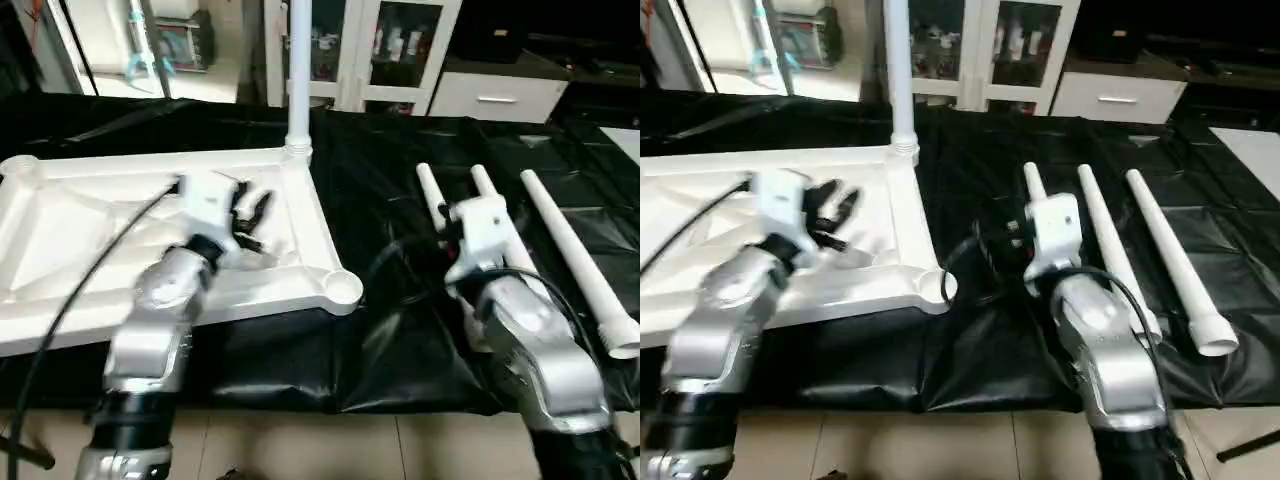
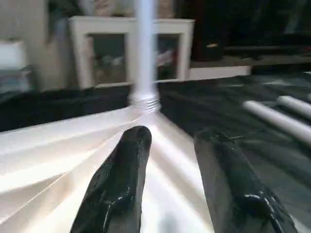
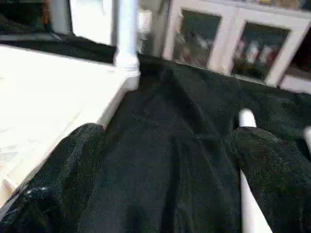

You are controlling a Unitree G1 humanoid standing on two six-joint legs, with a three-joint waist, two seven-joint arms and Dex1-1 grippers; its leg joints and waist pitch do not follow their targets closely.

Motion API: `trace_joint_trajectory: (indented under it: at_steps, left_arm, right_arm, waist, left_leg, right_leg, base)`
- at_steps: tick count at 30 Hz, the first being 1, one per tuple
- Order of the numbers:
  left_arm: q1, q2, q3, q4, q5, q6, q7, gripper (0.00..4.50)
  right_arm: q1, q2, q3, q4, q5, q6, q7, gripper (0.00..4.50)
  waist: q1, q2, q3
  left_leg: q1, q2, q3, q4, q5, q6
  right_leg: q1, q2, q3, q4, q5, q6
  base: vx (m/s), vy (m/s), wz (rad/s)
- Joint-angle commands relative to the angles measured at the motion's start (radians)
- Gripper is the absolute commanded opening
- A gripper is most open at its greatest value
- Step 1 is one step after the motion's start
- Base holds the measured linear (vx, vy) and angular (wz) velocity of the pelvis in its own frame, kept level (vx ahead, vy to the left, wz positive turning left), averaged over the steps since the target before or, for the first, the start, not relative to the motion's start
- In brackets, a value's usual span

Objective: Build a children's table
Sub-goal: Rotate table base, then pick table leg

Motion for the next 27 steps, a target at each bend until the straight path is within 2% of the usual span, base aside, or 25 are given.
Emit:
trace_joint_trajectory:
  at_steps: [1,2,3,4,5,6,7,8,9,10,11,14,15,16,17,19,20,21,22,23,24,25,26,27]
  left_arm:
    - [0.012,0.006,0.016,-0.030,-0.004,0.038,0.017,1.84]
    - [0.023,0.007,0.023,-0.046,-0.014,0.053,0.012,1.84]
    - [0.039,-0.012,0.043,-0.070,-0.034,0.095,0.031,1.84]
    - [0.054,-0.030,0.052,-0.080,-0.048,0.110,0.052,1.84]
    - [0.064,-0.041,0.055,-0.086,-0.057,0.119,0.070,1.84]
    - [0.064,-0.041,0.055,-0.086,-0.057,0.119,0.070,1.84]
    - [0.096,-0.025,0.022,-0.155,-0.050,0.155,0.056,1.84]
    - [0.107,-0.020,0.018,-0.184,-0.060,0.168,0.047,1.84]
    - [0.116,0.019,0.021,-0.238,-0.082,0.200,0.005,1.84]
    - [0.115,0.036,0.009,-0.239,-0.072,0.189,-0.014,1.84]
    - [0.115,0.036,0.009,-0.239,-0.072,0.189,-0.014,1.84]
    - [0.085,0.055,-0.017,-0.233,-0.046,0.221,-0.016,1.84]
    - [0.073,0.081,-0.045,-0.232,-0.038,0.240,-0.047,1.84]
    - [0.063,0.120,-0.091,-0.228,-0.046,0.230,-0.118,1.84]
    - [0.062,0.122,-0.093,-0.228,-0.049,0.230,-0.122,1.84]
    - [0.052,0.135,-0.107,-0.243,-0.089,0.254,-0.161,1.84]
    - [0.050,0.140,-0.110,-0.248,-0.096,0.262,-0.167,2.13]
    - [0.045,0.150,-0.119,-0.260,-0.120,0.282,-0.194,2.13]
    - [0.041,0.171,-0.128,-0.279,-0.151,0.320,-0.225,2.18]
    - [0.037,0.188,-0.136,-0.292,-0.174,0.353,-0.250,2.29]
    - [0.030,0.203,-0.145,-0.303,-0.184,0.373,-0.271,2.29]
    - [0.022,0.209,-0.153,-0.296,-0.188,0.376,-0.290,2.42]
    - [0.020,0.202,-0.154,-0.295,-0.198,0.373,-0.300,2.53]
    - [0.018,0.198,-0.155,-0.294,-0.206,0.369,-0.307,2.53]
  right_arm:
    - [0.006,0.047,-0.019,-0.003,0.076,0.039,0.002,4.50]
    - [0.007,0.082,-0.036,-0.011,0.104,0.056,-0.021,4.50]
    - [0.005,0.093,-0.032,-0.022,0.060,0.049,-0.074,4.50]
    - [0.009,0.093,-0.025,-0.037,0.050,0.064,-0.084,4.50]
    - [0.011,0.091,-0.020,-0.047,0.048,0.076,-0.086,4.50]
    - [0.011,0.091,-0.020,-0.047,0.048,0.076,-0.086,4.50]
    - [0.038,0.043,-0.013,-0.083,0.044,0.082,-0.047,4.50]
    - [0.048,0.028,-0.016,-0.092,0.050,0.093,-0.034,4.50]
    - [0.053,-0.012,-0.004,-0.113,0.023,0.081,-0.006,4.50]
    - [0.050,-0.017,-0.004,-0.115,0.026,0.081,0.006,4.50]
    - [0.050,-0.017,-0.004,-0.115,0.026,0.081,0.006,4.50]
    - [0.015,-0.028,-0.026,-0.105,0.020,0.155,-0.012,4.50]
    - [-0.016,-0.039,-0.035,-0.089,0.016,0.187,-0.024,4.50]
    - [-0.073,-0.044,-0.052,-0.053,0.025,0.236,-0.048,4.50]
    - [-0.076,-0.044,-0.054,-0.050,0.027,0.238,-0.049,4.50]
    - [-0.121,-0.055,-0.068,-0.020,0.046,0.271,-0.050,4.50]
    - [-0.130,-0.059,-0.069,-0.013,0.049,0.276,-0.048,4.50]
    - [-0.147,-0.071,-0.065,0.001,0.053,0.277,-0.032,4.50]
    - [-0.168,-0.080,-0.060,0.029,0.042,0.284,-0.027,4.50]
    - [-0.186,-0.084,-0.057,0.058,0.027,0.282,-0.028,4.50]
    - [-0.205,-0.087,-0.060,0.083,0.018,0.291,-0.030,4.50]
    - [-0.227,-0.092,-0.059,0.124,0.004,0.298,-0.033,4.50]
    - [-0.239,-0.100,-0.056,0.151,-0.006,0.301,-0.034,4.50]
    - [-0.249,-0.106,-0.053,0.168,-0.011,0.310,-0.035,4.50]
  waist:
    - [-0.010,0.018,-0.061]
    - [-0.012,0.017,-0.067]
    - [-0.006,0.046,-0.069]
    - [-0.013,0.006,-0.068]
    - [-0.008,0.016,-0.063]
    - [-0.008,0.016,-0.062]
    - [-0.001,0.004,-0.049]
    - [0.003,0.007,-0.055]
    - [0.003,0.022,-0.056]
    - [0.004,0.024,-0.057]
    - [0.002,0.017,-0.055]
    - [0.002,0.022,-0.050]
    - [-0.005,-0.027,-0.051]
    - [0.006,-0.002,-0.051]
    - [0.002,-0.007,-0.053]
    - [0.001,0.005,-0.051]
    - [0.001,-0.001,-0.052]
    - [0.002,-0.020,-0.055]
    - [0.010,-0.023,-0.059]
    - [0.009,-0.018,-0.058]
    - [0.009,-0.018,-0.058]
    - [0.009,-0.036,-0.059]
    - [0.008,-0.039,-0.057]
    - [0.010,-0.033,-0.056]
  left_leg:
    - [0.008,0.050,-0.027,-0.072,-0.160,-0.010]
    - [0.007,0.050,-0.029,-0.068,-0.126,0.001]
    - [0.007,0.049,-0.034,-0.066,-0.104,0.000]
    - [0.000,0.051,-0.030,-0.063,-0.053,0.010]
    - [0.005,0.050,-0.024,-0.062,-0.056,0.020]
    - [0.003,0.049,-0.024,-0.063,-0.066,0.022]
    - [-0.003,0.050,-0.027,-0.072,-0.105,0.023]
    - [0.003,0.052,-0.028,-0.070,-0.117,0.019]
    - [0.007,0.056,-0.030,-0.071,-0.127,0.000]
    - [0.008,0.052,-0.030,-0.071,-0.140,-0.014]
    - [0.006,0.048,-0.029,-0.074,-0.163,-0.015]
    - [0.008,0.049,-0.030,-0.077,-0.213,-0.025]
    - [0.006,0.049,-0.024,-0.076,-0.211,-0.016]
    - [0.010,0.047,-0.030,-0.077,-0.186,-0.016]
    - [0.009,0.046,-0.029,-0.074,-0.163,-0.020]
    - [0.013,0.046,-0.026,-0.074,-0.165,-0.044]
    - [0.010,0.046,-0.027,-0.074,-0.164,-0.047]
    - [0.009,0.046,-0.024,-0.072,-0.148,-0.044]
    - [0.006,0.044,-0.027,-0.069,-0.109,-0.033]
    - [0.007,0.044,-0.023,-0.066,-0.085,-0.029]
    - [0.008,0.044,-0.022,-0.066,-0.080,-0.031]
    - [0.008,0.043,-0.020,-0.064,-0.060,-0.024]
    - [0.008,0.042,-0.018,-0.064,-0.058,-0.020]
    - [0.010,0.043,-0.017,-0.064,-0.062,-0.024]
  right_leg:
    - [0.037,-0.049,0.054,-0.068,-0.025,-0.162]
    - [0.042,-0.052,0.054,-0.060,0.027,-0.176]
    - [0.040,-0.054,0.052,-0.055,0.059,-0.183]
    - [0.045,-0.050,0.052,-0.047,0.113,-0.201]
    - [0.038,-0.049,0.052,-0.054,0.103,-0.207]
    - [0.039,-0.048,0.052,-0.056,0.085,-0.205]
    - [0.041,-0.051,0.052,-0.060,0.021,-0.184]
    - [0.043,-0.053,0.052,-0.061,0.001,-0.174]
    - [0.040,-0.053,0.051,-0.060,-0.003,-0.164]
    - [0.039,-0.047,0.049,-0.063,-0.005,-0.155]
    - [0.038,-0.047,0.050,-0.067,-0.024,-0.150]
    - [0.036,-0.051,0.053,-0.074,-0.099,-0.147]
    - [0.037,-0.048,0.053,-0.082,-0.137,-0.132]
    - [0.034,-0.053,0.054,-0.074,-0.170,-0.125]
    - [0.031,-0.052,0.055,-0.068,-0.171,-0.119]
    - [0.024,-0.049,0.054,-0.070,-0.143,-0.118]
    - [0.028,-0.048,0.054,-0.067,-0.127,-0.118]
    - [0.031,-0.049,0.053,-0.064,-0.095,-0.122]
    - [0.037,-0.055,0.053,-0.053,-0.070,-0.132]
    - [0.032,-0.053,0.054,-0.053,-0.041,-0.140]
    - [0.031,-0.051,0.053,-0.052,-0.032,-0.145]
    - [0.034,-0.049,0.052,-0.049,-0.021,-0.151]
    - [0.032,-0.049,0.053,-0.050,-0.028,-0.153]
    - [0.031,-0.050,0.054,-0.052,-0.045,-0.156]
  base:
    - [0.000,0.000,0.00]
    - [0.000,0.000,0.00]
    - [0.000,0.000,0.00]
    - [0.000,0.000,0.00]
    - [0.000,0.000,0.00]
    - [0.000,0.000,0.00]
    - [0.000,0.000,0.00]
    - [0.000,0.000,0.00]
    - [0.000,0.000,0.00]
    - [0.000,0.000,0.00]
    - [0.000,0.000,0.00]
    - [0.000,0.000,0.00]
    - [0.000,0.000,0.00]
    - [0.000,0.000,0.00]
    - [0.000,0.000,0.00]
    - [0.000,0.000,0.00]
    - [0.000,0.000,0.00]
    - [0.000,0.000,0.00]
    - [0.000,0.000,0.00]
    - [0.000,0.000,0.00]
    - [0.000,0.000,0.00]
    - [0.000,0.000,0.00]
    - [0.000,0.000,0.00]
    - [0.000,0.000,0.00]
